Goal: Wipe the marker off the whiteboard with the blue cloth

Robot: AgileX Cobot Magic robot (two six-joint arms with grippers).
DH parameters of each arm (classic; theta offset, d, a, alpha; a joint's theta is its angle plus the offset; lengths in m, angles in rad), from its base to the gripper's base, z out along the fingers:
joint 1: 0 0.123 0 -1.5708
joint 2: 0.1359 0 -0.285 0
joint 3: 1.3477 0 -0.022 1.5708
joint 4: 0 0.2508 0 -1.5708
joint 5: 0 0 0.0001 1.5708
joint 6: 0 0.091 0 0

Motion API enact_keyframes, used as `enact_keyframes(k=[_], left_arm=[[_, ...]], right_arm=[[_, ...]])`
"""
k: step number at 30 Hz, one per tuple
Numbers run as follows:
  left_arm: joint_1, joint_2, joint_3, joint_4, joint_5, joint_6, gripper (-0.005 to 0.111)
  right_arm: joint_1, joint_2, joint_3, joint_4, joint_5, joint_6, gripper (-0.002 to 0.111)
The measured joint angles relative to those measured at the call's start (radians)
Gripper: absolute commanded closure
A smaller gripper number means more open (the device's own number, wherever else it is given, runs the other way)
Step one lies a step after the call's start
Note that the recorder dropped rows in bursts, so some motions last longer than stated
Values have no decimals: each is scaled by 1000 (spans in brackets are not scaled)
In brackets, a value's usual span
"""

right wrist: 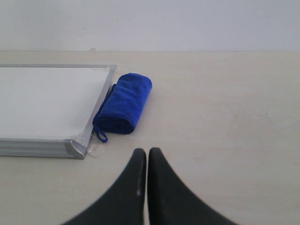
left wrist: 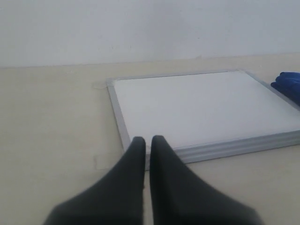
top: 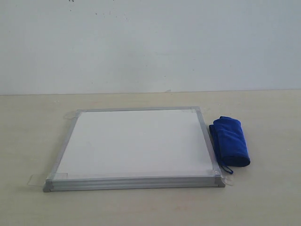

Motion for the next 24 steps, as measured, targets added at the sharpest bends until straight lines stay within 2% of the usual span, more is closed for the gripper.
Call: enact_keyframes(k=[15, 20, 24], left_arm=[[2, 0, 0, -4, 0, -21, 103], [64, 0, 0, -4, 0, -21, 103], [86, 0, 0, -4, 0, -21, 103]], right_arm=[[0, 0, 0, 0, 0, 0, 107], [0, 0, 0, 0, 0, 0, 107], [0, 0, 0, 0, 0, 0, 107]])
